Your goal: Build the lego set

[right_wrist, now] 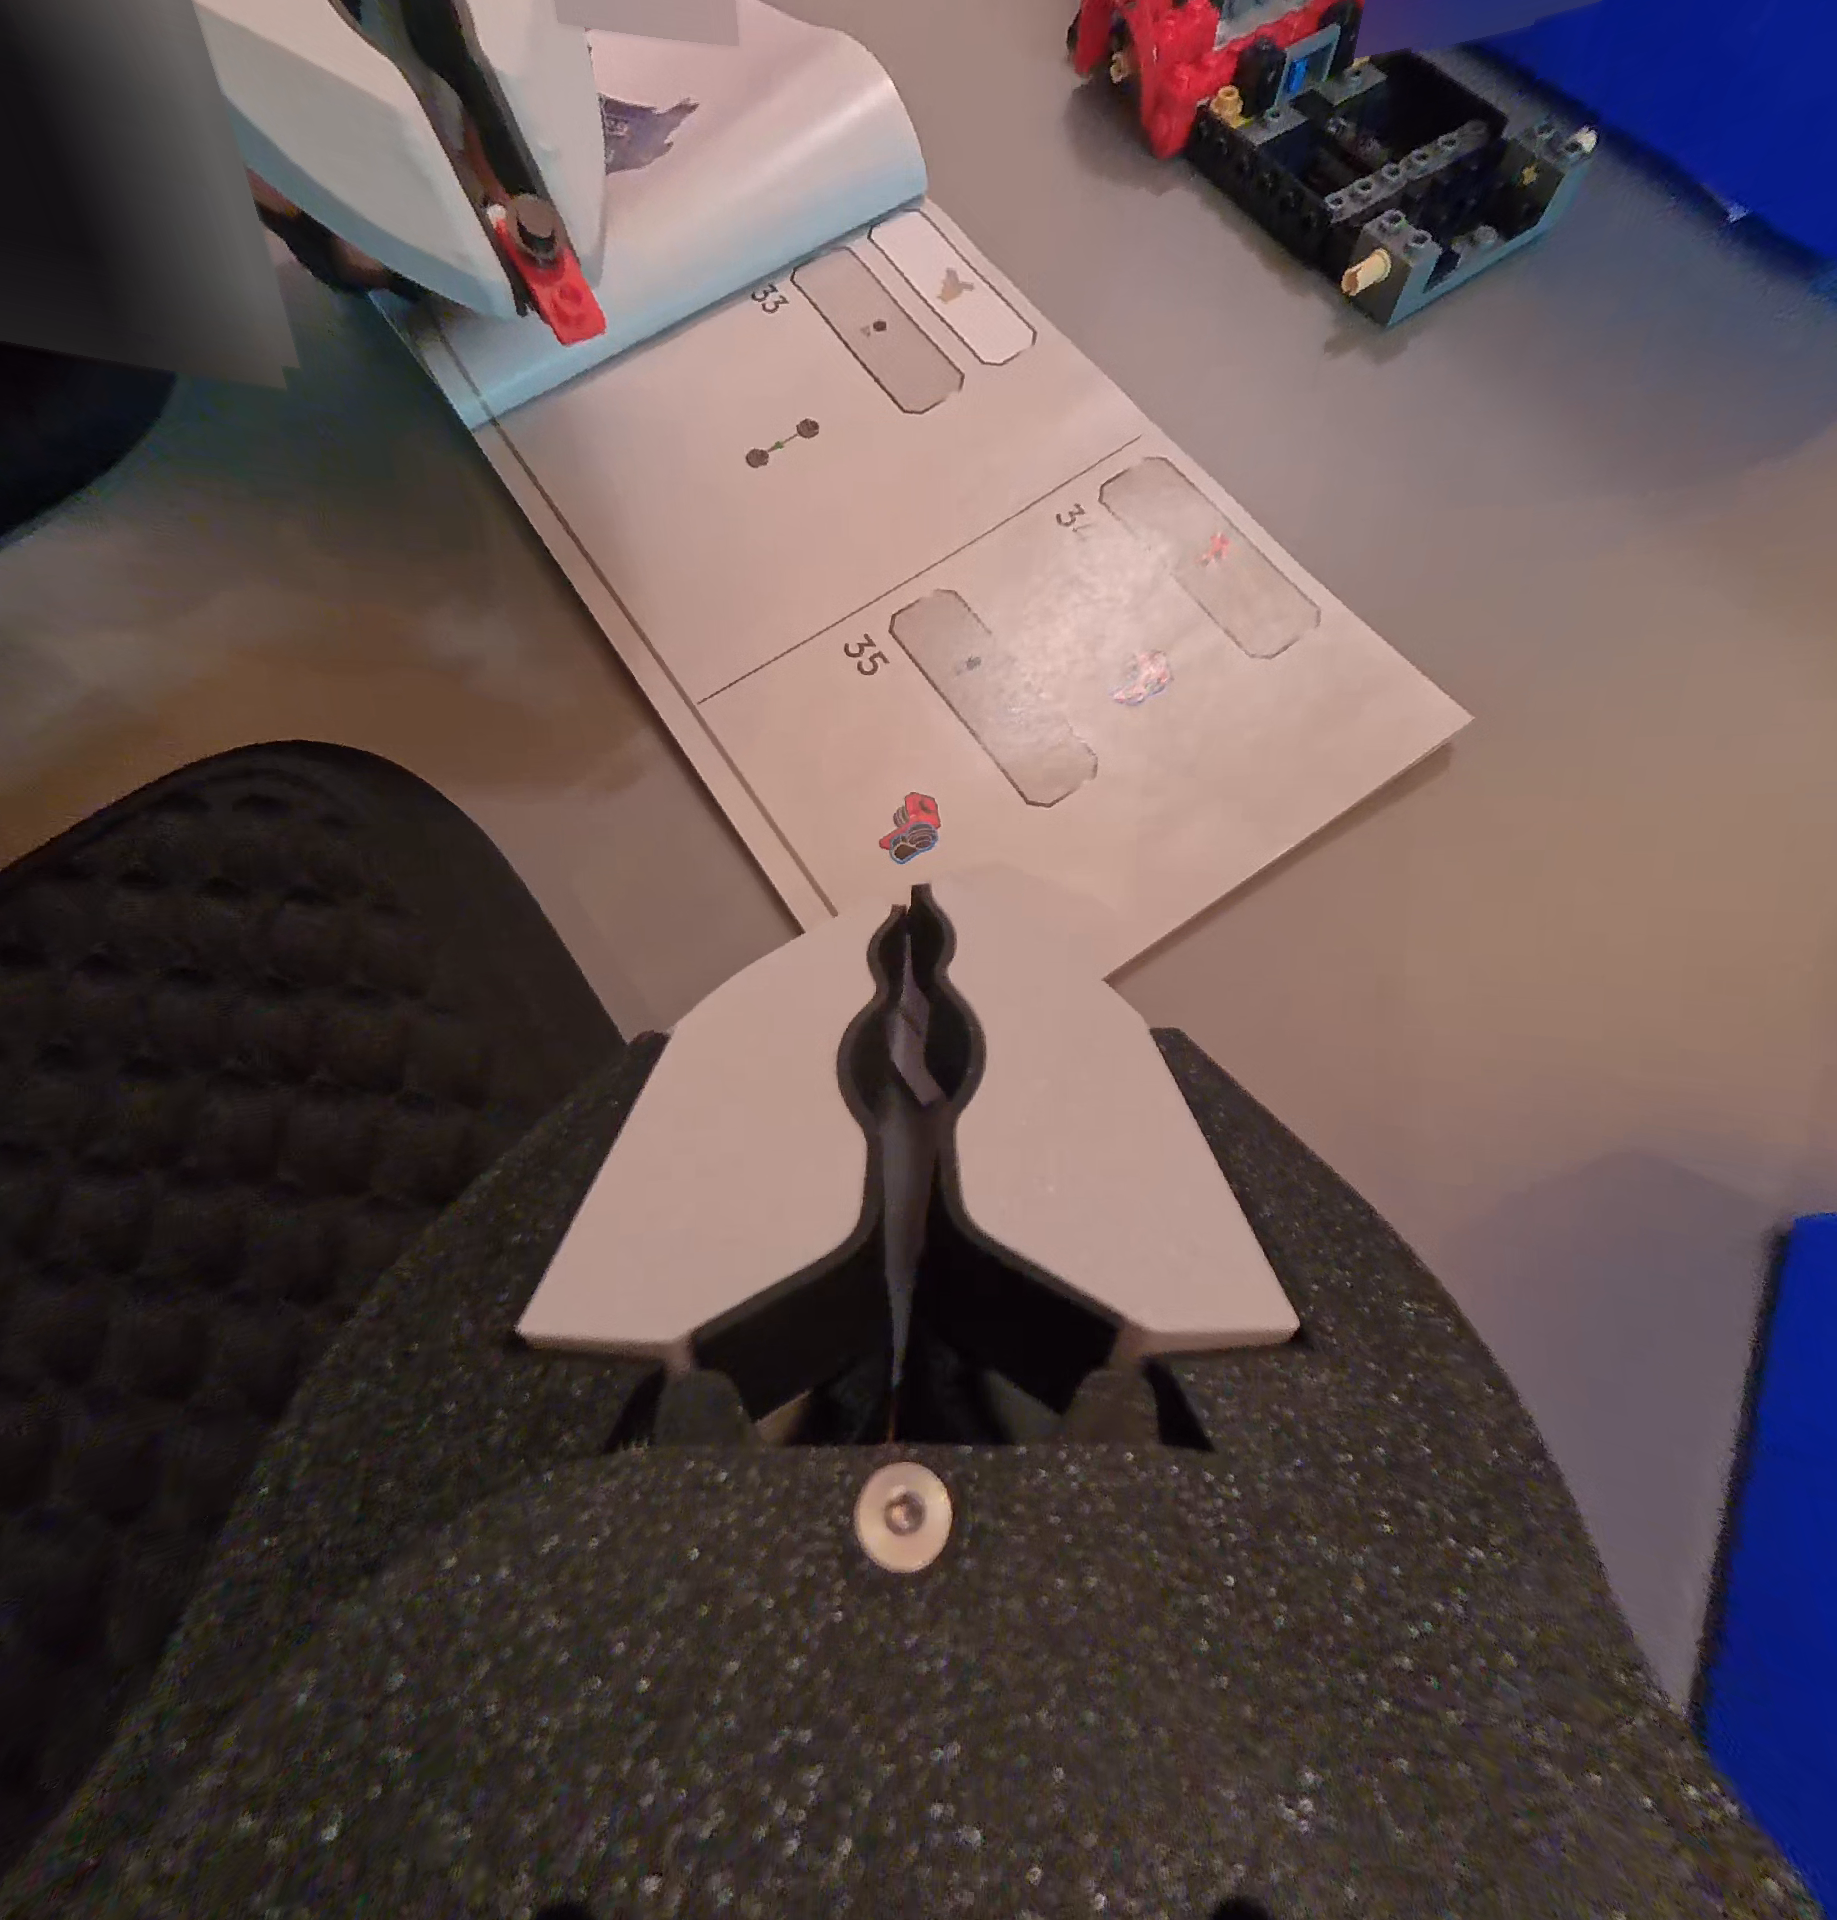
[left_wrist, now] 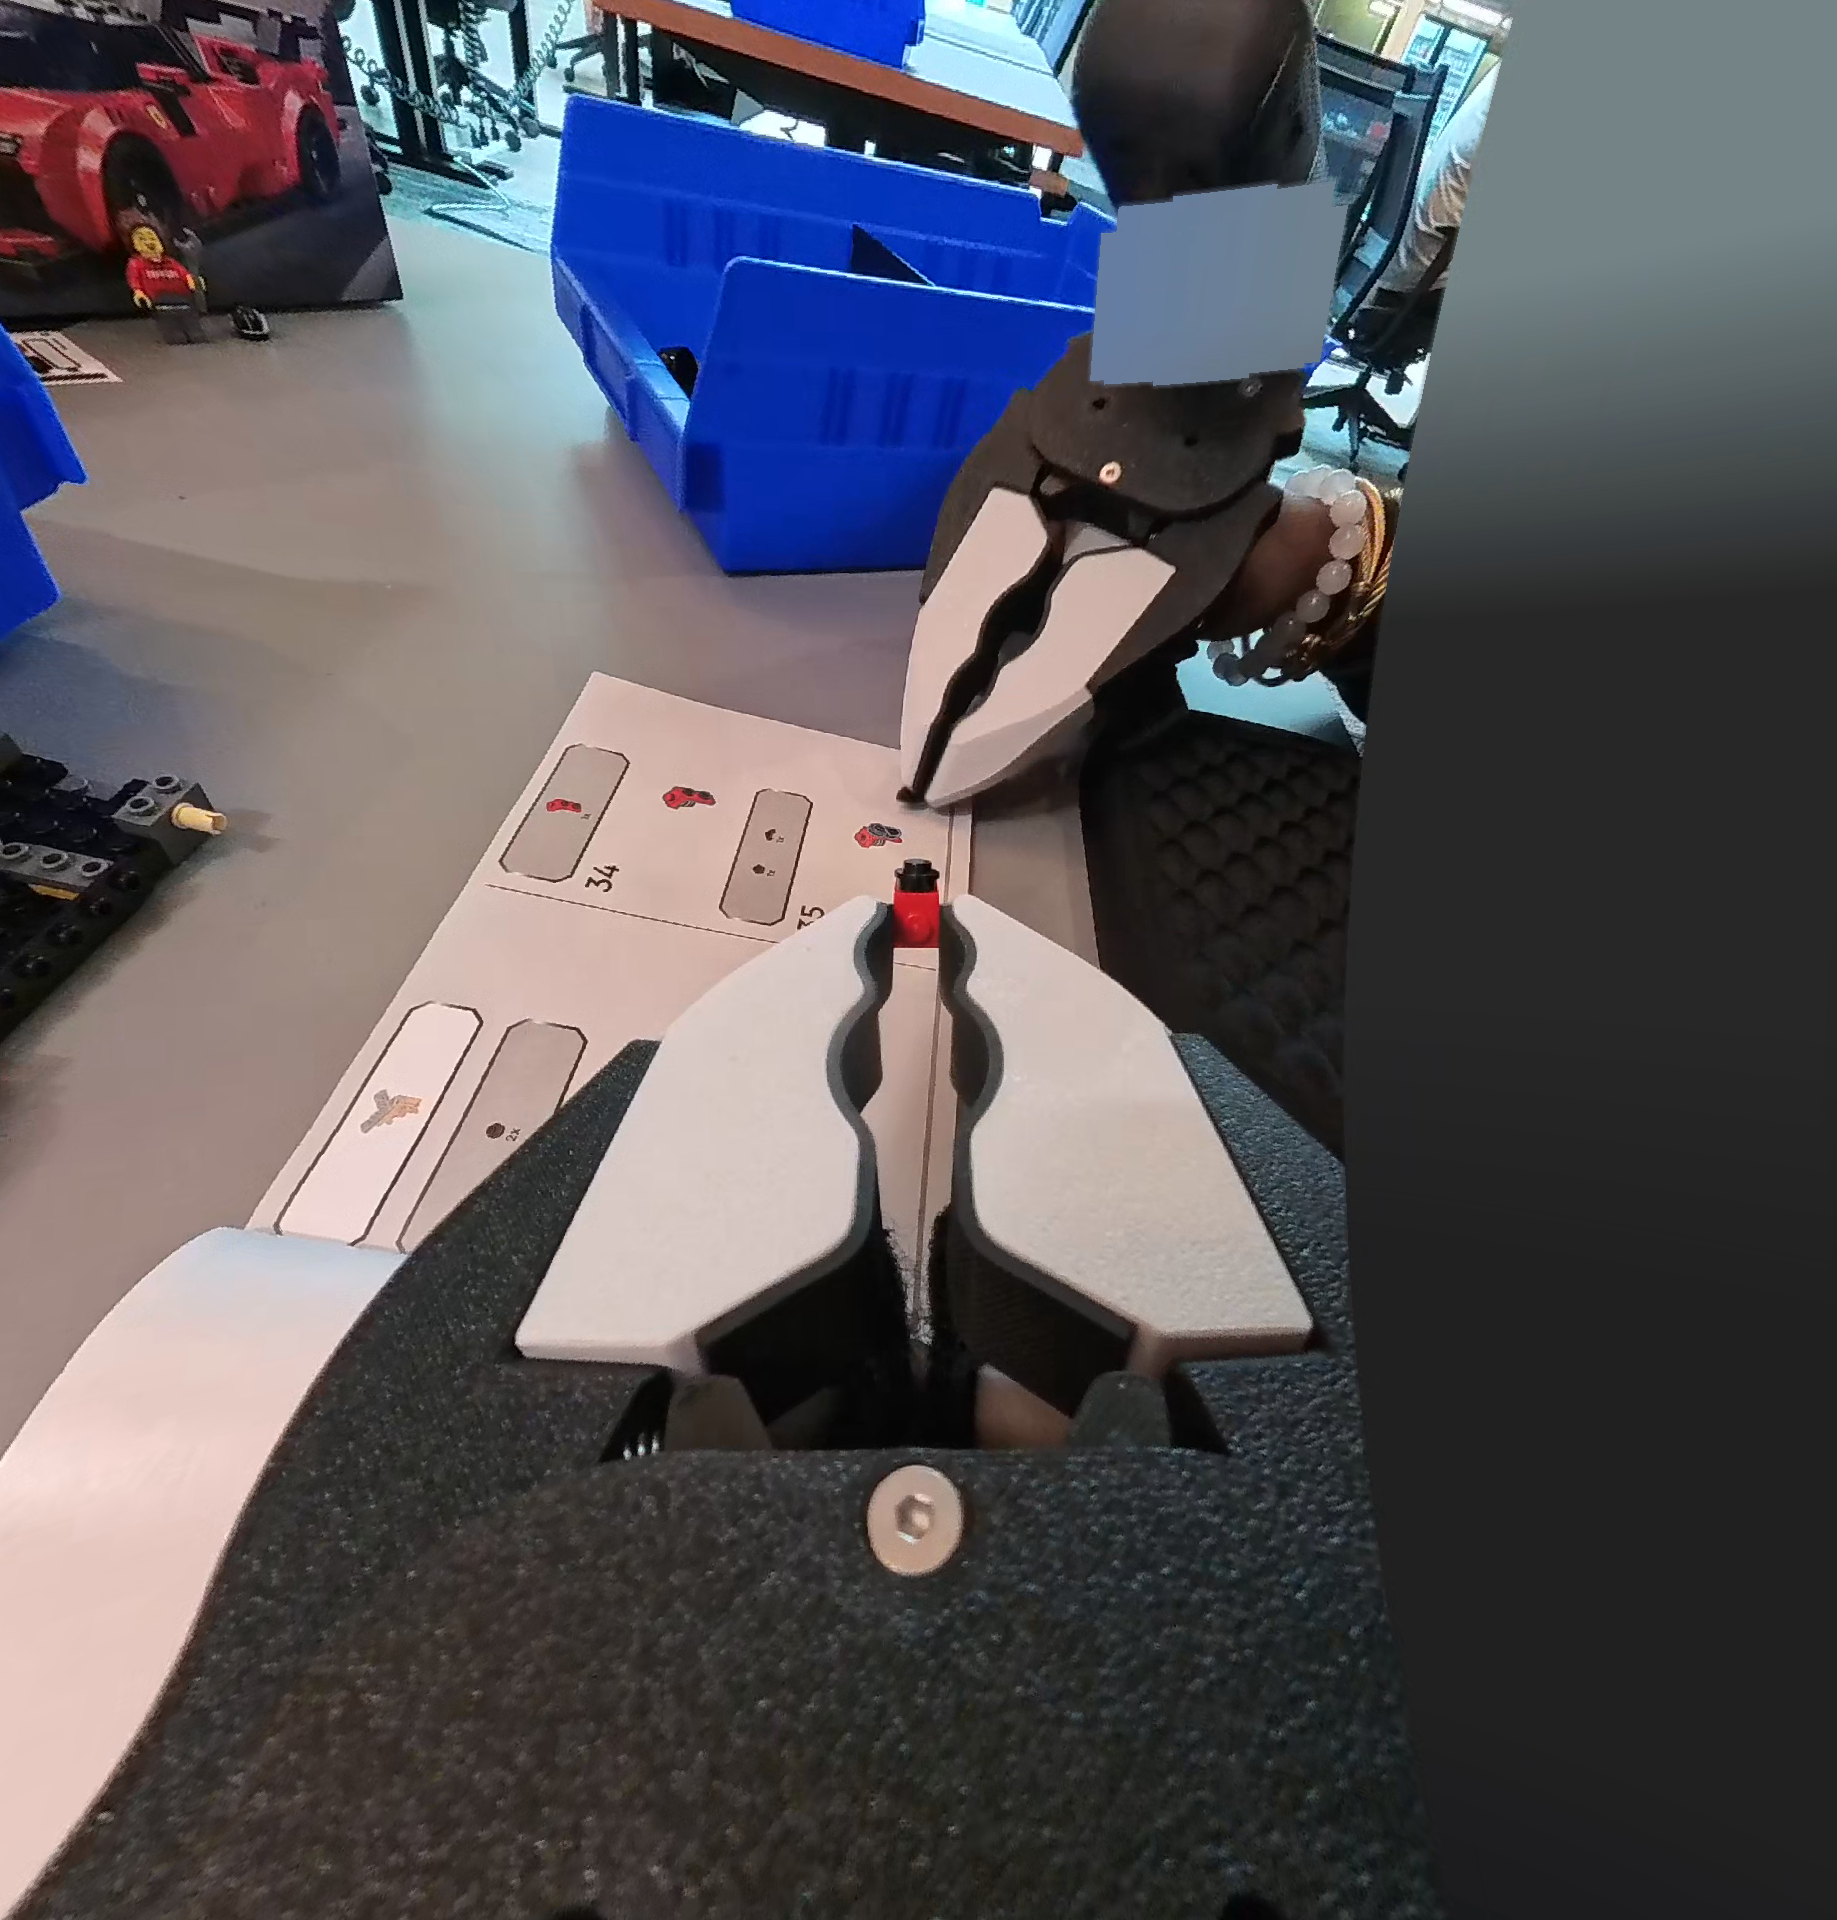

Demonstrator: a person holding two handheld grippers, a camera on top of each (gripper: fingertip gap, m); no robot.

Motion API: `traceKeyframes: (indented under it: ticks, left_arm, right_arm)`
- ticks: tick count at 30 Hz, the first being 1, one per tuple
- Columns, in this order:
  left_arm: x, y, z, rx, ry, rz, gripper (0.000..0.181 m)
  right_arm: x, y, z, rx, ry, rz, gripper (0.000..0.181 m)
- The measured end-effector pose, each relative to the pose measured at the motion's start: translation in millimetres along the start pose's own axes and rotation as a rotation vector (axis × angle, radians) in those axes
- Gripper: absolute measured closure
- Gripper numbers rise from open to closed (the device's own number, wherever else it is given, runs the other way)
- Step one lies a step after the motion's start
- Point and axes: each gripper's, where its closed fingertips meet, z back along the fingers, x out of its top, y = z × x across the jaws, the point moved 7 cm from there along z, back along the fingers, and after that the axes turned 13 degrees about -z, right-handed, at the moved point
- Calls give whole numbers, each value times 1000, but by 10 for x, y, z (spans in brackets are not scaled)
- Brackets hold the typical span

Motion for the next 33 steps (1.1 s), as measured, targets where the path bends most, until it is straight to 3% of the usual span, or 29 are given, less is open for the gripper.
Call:
traceKeyframes:
  ticks: [6, 10, 19, 28, 33]
  left_arm:
    - [0, -2, 0, -1, 0, -2, 174]
    - [-2, -7, -2, -4, 2, -4, 174]
    - [-3, -11, -4, -11, 3, -7, 174]
    - [-4, -14, -9, -15, 8, -7, 174]
    - [-4, -17, -12, -16, 11, -10, 174]
  right_arm:
    - [52, 43, 38, 114, -45, -73, 181]
    - [61, 25, -13, 294, -16, -333, 181]
    - [-22, -231, -15, 248, 32, -598, 181]
    - [-102, -299, 104, 124, 18, -574, 181]
    - [2, -210, 170, 104, 14, -247, 171]
